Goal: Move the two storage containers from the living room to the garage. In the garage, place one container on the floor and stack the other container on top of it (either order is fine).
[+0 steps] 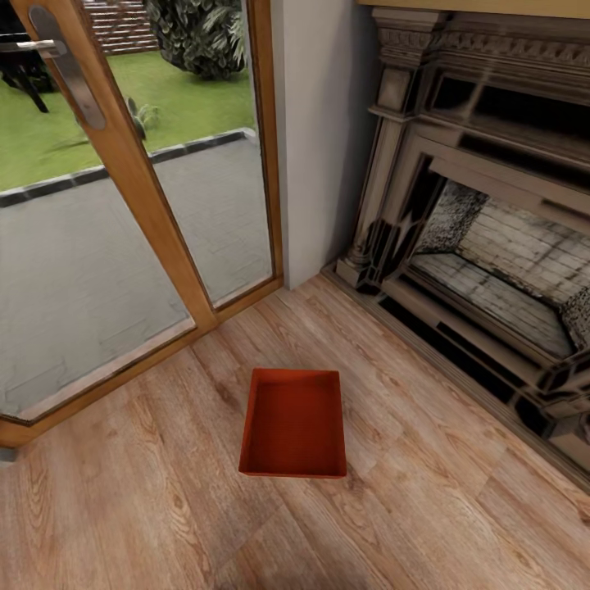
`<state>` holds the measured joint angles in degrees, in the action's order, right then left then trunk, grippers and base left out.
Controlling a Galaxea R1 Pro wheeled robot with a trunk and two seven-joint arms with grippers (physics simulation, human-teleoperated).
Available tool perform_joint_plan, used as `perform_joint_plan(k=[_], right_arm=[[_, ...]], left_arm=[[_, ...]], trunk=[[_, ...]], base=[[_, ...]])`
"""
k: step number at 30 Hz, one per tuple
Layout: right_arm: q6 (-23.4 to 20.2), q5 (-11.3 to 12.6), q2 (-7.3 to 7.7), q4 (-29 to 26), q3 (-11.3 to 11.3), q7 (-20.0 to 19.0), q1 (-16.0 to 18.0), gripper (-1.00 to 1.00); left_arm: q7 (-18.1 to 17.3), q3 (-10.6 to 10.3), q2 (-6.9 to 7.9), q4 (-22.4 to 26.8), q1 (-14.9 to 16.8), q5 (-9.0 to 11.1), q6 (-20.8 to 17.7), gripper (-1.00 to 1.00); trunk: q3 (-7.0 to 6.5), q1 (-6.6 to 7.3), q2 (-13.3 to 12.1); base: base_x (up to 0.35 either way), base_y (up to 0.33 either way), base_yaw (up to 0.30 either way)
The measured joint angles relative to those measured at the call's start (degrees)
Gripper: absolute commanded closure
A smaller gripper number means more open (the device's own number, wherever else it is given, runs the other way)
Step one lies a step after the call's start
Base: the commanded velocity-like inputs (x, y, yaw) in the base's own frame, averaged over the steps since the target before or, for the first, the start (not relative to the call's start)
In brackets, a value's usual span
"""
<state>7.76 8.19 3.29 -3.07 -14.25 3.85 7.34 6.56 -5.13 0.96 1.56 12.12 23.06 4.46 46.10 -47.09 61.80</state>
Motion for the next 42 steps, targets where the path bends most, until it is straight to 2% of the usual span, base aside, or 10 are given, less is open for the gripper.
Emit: perform_joint_plan(k=[2,5,11,14,18,22,25,27,36,42], right_arm=[[-2.5,1.5,2.32,-2.3,0.0,0.5,-0.2,-1.0],[-5.7,2.7,4.83,-4.6,0.1,2.3,1.9,-1.0],[-2.6,4.6,11.57,-5.3,4.6,4.8,13.2,-1.0],[-1.4,4.7,12.12,-5.0,5.7,5.3,22.4,-1.0],[-0.8,4.9,9.38,-4.8,6.2,6.2,29.6,-1.0],[0.4,4.9,3.38,-4.7,6.3,6.5,32.5,-1.0],[2.1,4.6,-1.64,-4.6,6.0,6.6,33.1,-1.0],[3.8,4.5,-9.62,-4.0,5.8,6.1,33.4,-1.0],[4.2,3.9,-11.94,-2.0,5.9,5.5,33.4,-1.0],[5.6,-0.1,-13.27,1.1,5.8,3.4,33.4,-1.0]], left_arm=[[0.3,0.0,1.41,3.3,0.0,0.0,-0.6,-1.0],[0.8,0.2,6.34,9.3,0.0,0.0,-2.7,-1.0],[1.0,0.4,15.34,13.7,0.7,0.1,-6.5,-1.0],[1.0,0.3,16.14,14.4,2.9,0.1,-10.4,-1.0],[1.0,0.2,14.75,14.9,12.4,0.0,-14.9,-1.0],[0.9,0.2,10.22,15.5,19.9,-0.2,-15.8,-1.0],[0.9,0.1,5.66,15.8,22.8,-0.5,-15.7,-1.0],[0.8,-0.5,-1.79,14.5,24.0,-0.9,-11.3,-1.0],[1.4,-0.9,-4.44,13.0,24.2,-7.6,-6.3,-1.0],[1.7,-0.9,-5.06,12.4,24.2,-12.0,-5.8,-1.0]], trunk=[[0.0,0.0,0.0],[0.0,0.0,0.0],[0.0,0.0,0.0],[-0.01,0.0,0.0],[-0.01,0.0,0.0],[-0.01,0.0,0.0],[0.0,0.0,0.0],[0.0,0.0,0.0],[0.0,0.0,0.0],[0.0,0.0,0.0]], base=[[0.0,0.0,0.0],[0.0,0.0,0.0],[0.0,0.0,0.0],[0.0,0.0,0.0],[0.0,0.0,0.0],[0.0,0.0,0.0],[0.0,0.0,0.0],[0.0,0.0,0.0],[0.0,0.0,0.0],[0.0,0.0,0.0]])
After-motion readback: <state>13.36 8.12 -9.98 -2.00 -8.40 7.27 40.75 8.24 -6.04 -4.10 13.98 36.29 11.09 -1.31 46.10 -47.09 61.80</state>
